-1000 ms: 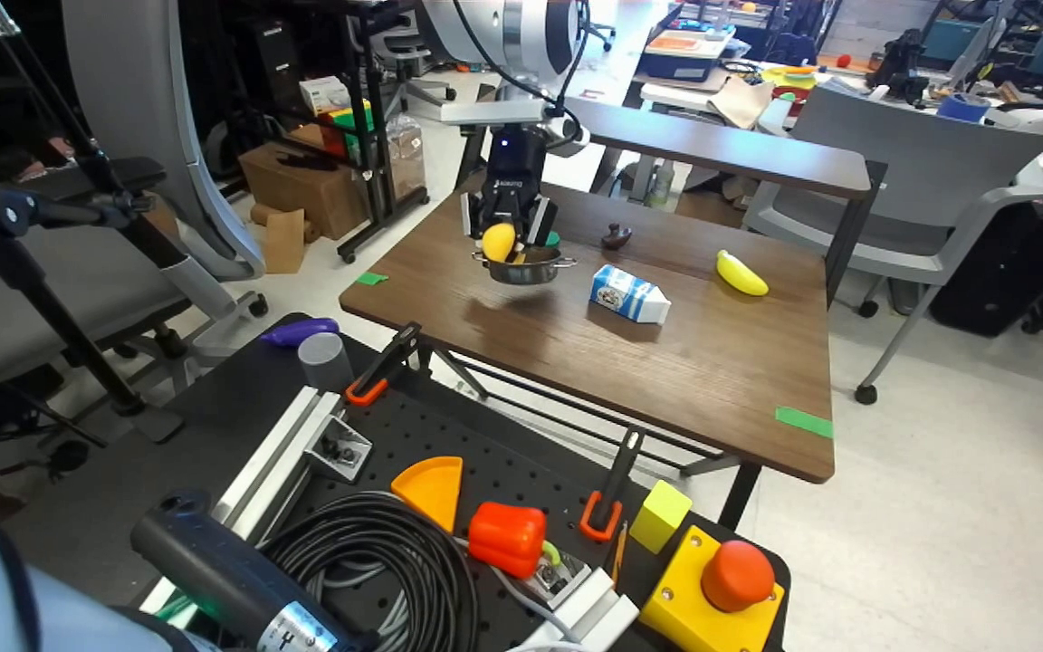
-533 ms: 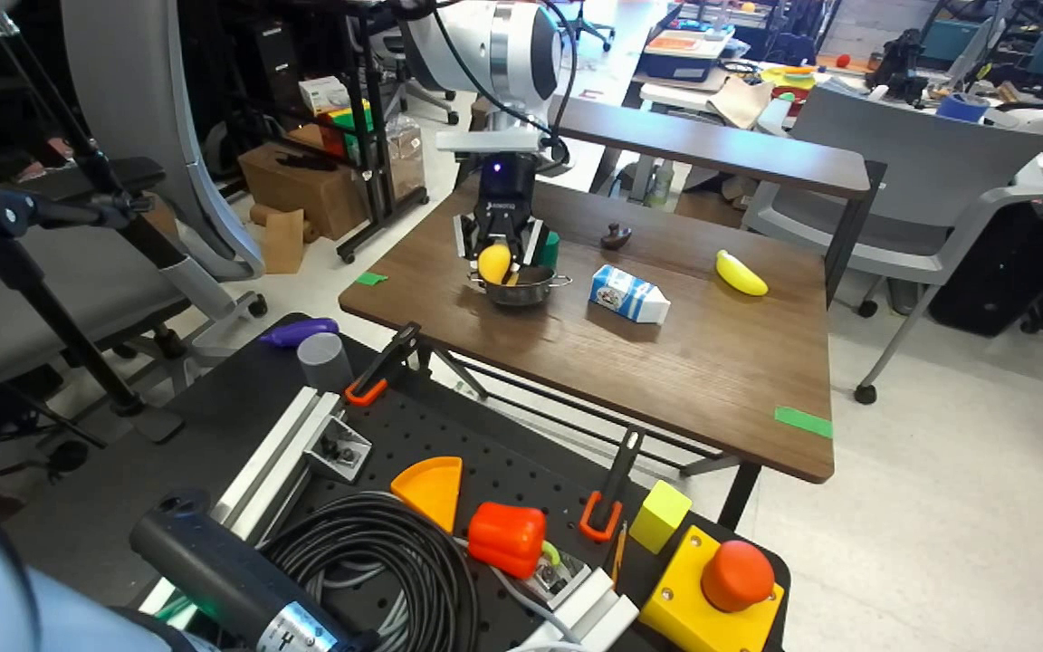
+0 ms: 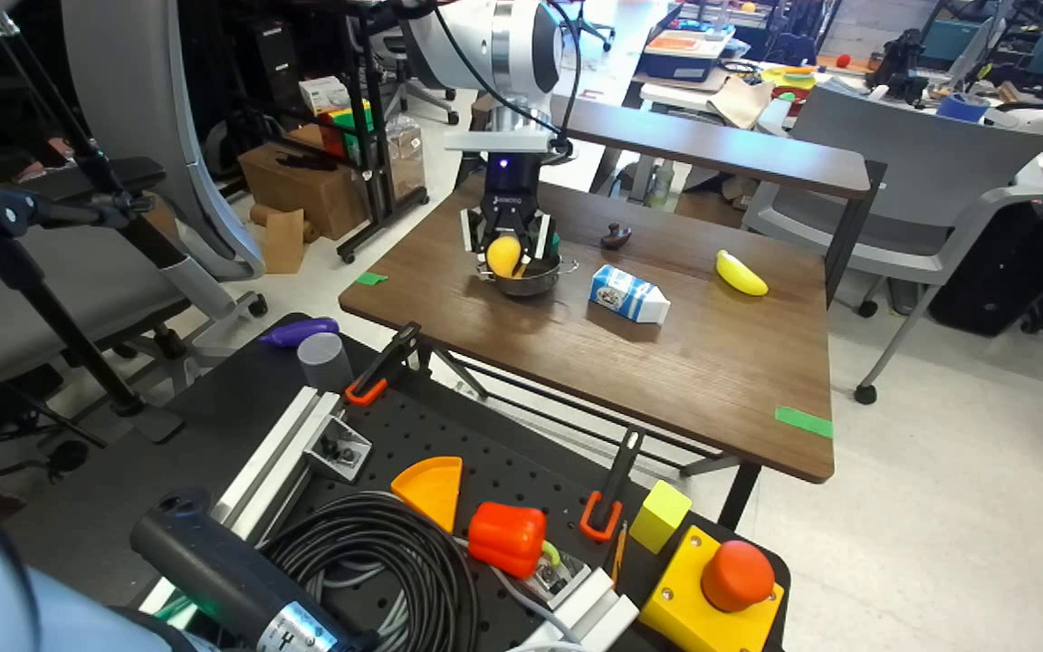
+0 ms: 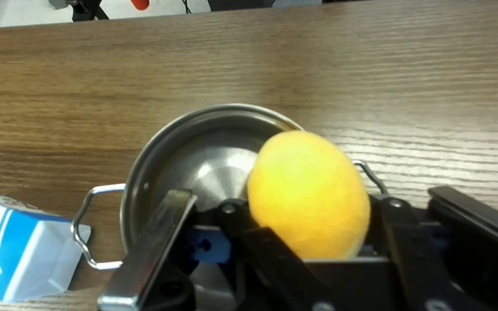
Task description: Move the green object and the pot on the table
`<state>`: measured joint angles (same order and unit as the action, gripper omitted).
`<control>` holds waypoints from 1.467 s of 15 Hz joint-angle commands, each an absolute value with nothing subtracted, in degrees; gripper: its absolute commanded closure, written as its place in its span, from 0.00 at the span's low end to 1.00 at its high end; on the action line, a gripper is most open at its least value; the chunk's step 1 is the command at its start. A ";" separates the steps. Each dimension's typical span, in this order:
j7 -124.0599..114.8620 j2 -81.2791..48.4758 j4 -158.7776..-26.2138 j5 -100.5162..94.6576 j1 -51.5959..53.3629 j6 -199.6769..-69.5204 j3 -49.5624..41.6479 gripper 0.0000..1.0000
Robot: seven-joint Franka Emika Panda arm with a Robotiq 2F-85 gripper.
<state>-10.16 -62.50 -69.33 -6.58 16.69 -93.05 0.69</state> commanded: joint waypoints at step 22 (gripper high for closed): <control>-0.93 -42.40 -93.18 -8.43 10.85 -113.27 1.41 0.00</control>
<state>-2.39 -47.70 -86.41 -7.31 12.49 -109.75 0.71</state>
